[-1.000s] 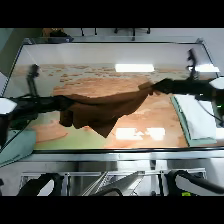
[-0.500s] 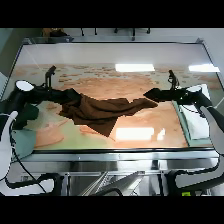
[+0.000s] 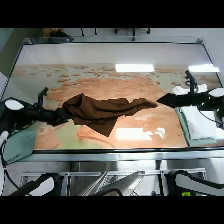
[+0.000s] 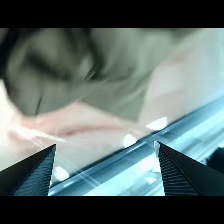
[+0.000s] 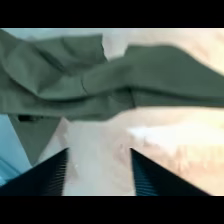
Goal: Fold the shirts.
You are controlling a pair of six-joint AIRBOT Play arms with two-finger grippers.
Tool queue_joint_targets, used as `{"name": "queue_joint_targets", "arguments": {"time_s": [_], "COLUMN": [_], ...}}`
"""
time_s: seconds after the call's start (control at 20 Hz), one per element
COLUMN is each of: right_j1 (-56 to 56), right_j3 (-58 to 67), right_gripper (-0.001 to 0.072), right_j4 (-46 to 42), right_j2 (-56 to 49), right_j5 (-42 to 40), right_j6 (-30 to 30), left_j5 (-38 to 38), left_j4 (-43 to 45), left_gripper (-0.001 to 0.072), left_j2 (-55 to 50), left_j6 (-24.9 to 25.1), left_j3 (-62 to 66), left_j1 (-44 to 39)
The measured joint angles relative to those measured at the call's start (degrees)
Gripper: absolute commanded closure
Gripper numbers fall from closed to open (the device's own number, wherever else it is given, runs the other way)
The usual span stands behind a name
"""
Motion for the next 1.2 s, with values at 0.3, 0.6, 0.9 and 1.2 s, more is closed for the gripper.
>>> {"name": "queue_joint_targets", "arguments": {"time_s": [0.3,0.6,0.9,1.2], "right_j1": [4.85,12.79,15.72,16.06], "right_j3": [-9.35,-10.12,-7.65,-0.48], "right_gripper": [0.0174,0.0182,0.0679,0.0694], "right_j4": [0.09,11.65,20.57,23.8], "right_j2": [-2.95,-12.61,-17.27,-15.87], "right_j5": [-8.81,-16.98,-23.04,-17.75], "right_j6": [0.07,-6.62,-12.02,-13.22], "left_j5": [14.14,18.43,18.14,11.34], "left_j4": [-5.92,-9.92,-11.28,-12.15], "left_gripper": [0.0018,0.004,0.0688,0.0688], "left_j2": [3.02,-5.05,-12.98,-10.62], "left_j6": [4.02,6.67,7.34,6.14], "left_j3": [-14.69,-10.14,-1.11,8.96], "left_j1": [0.09,-0.63,-8.26,-11.13]}}
